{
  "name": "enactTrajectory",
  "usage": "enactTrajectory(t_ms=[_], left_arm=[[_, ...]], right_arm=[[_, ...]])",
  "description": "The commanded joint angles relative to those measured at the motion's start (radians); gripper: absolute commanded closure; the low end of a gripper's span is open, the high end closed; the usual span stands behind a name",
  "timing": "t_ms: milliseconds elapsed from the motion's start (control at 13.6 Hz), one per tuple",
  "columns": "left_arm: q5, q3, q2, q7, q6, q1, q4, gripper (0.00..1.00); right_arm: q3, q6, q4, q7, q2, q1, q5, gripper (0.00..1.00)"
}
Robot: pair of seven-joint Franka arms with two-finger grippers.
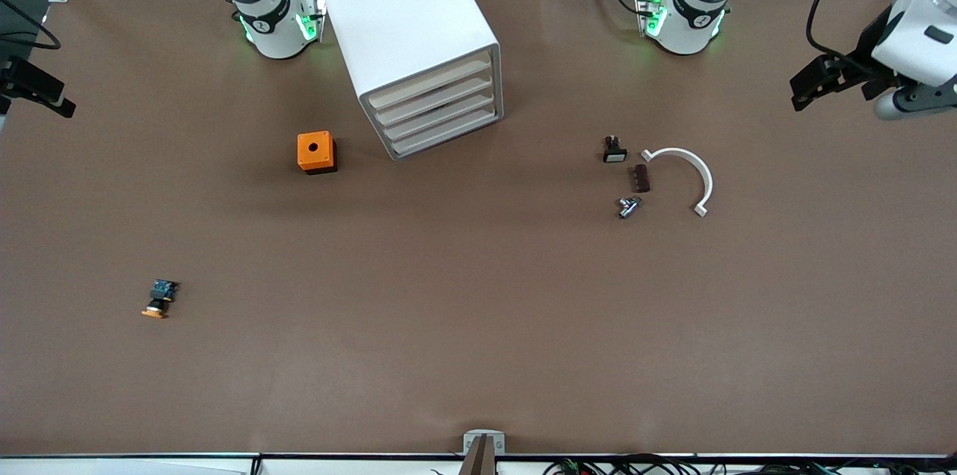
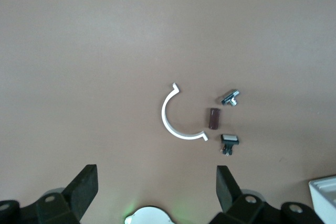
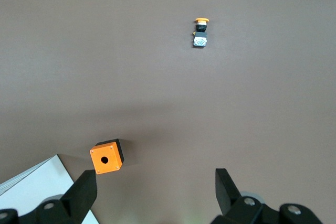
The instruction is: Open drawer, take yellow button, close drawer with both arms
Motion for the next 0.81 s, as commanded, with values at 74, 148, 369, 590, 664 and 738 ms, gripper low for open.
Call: enactTrajectory(t_ms=[74,148,369,590,664,738], left_arm=[[-0.019,0.050,-0.131,0.053,0.024,-0.050,-0.130,0.00],[-0.019,0.050,-0.139,0.055,0.025,-0.050,-0.134,0.00],[-0.031,0.050,-0.124,0.079,0.024,-0.043,-0.111,0.00],[-0.034,0.050,-0.088,0.104,0.021,-0.036,-0.069,0.00],[-0.034,0.050,-0.087,0.104,0.019,-0.038,-0.068,0.00],[-0.034,0.050,-0.084,0.101,0.019,-0.038,-0.069,0.00]], right_arm=[[0.006,0.006,-0.023,0.009,-0.024,-0.001,-0.005,0.00],[0.006,0.002,-0.023,0.007,-0.024,-0.001,-0.005,0.00],[0.006,-0.017,-0.023,0.006,-0.027,-0.001,-0.005,0.00],[0.005,-0.014,-0.023,-0.003,-0.027,-0.003,-0.008,0.00],[0.003,-0.012,-0.023,-0.011,-0.027,-0.003,-0.009,0.00],[0.003,-0.011,-0.023,-0.026,-0.027,-0.004,-0.009,0.00]])
